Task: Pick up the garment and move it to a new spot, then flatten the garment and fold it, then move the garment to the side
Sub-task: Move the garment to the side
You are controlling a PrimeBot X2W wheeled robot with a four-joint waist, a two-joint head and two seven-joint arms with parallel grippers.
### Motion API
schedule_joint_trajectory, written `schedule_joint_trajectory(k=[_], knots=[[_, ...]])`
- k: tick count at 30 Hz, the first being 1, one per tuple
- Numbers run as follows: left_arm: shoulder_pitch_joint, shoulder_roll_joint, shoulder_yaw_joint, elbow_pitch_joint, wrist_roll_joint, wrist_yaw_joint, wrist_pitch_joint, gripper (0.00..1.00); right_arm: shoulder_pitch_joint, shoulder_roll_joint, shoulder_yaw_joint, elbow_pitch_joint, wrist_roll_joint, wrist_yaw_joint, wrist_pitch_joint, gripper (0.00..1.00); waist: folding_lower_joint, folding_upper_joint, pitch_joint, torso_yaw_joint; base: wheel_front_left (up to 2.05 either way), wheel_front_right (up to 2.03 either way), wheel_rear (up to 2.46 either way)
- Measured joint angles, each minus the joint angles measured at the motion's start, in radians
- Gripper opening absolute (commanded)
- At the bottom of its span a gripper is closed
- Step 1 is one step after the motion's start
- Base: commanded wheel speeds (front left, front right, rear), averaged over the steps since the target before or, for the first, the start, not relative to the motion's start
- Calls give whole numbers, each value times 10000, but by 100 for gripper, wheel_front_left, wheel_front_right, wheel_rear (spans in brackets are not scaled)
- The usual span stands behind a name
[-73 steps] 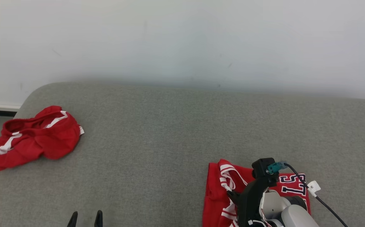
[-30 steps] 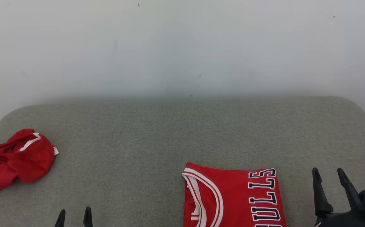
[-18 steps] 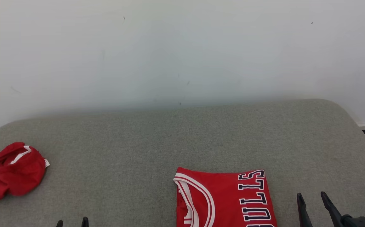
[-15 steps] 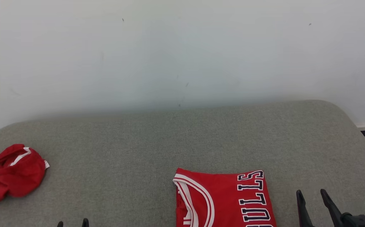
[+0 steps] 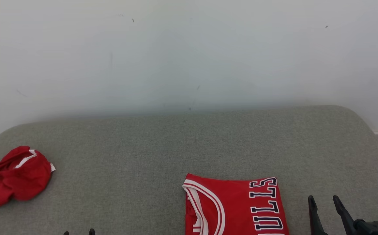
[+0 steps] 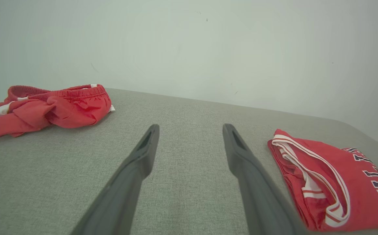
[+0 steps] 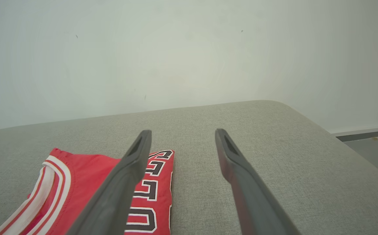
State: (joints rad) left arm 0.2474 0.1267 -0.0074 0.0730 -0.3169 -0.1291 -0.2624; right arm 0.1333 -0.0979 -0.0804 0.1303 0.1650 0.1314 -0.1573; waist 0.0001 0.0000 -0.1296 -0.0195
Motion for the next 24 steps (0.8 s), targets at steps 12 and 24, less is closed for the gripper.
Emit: schedule_joint_trajectory(k=[12,24], knots=[[-8,46,25,-123,92,0,0,100,-314,-31,-84,-136,-364,0,1392,100,0,1,197,107,0,0,0],[-265,211,-382,-230,259,-2,0,100,-2011,174,-913,811,-426,2,7935,100,0,1,776,553,0,0,0]])
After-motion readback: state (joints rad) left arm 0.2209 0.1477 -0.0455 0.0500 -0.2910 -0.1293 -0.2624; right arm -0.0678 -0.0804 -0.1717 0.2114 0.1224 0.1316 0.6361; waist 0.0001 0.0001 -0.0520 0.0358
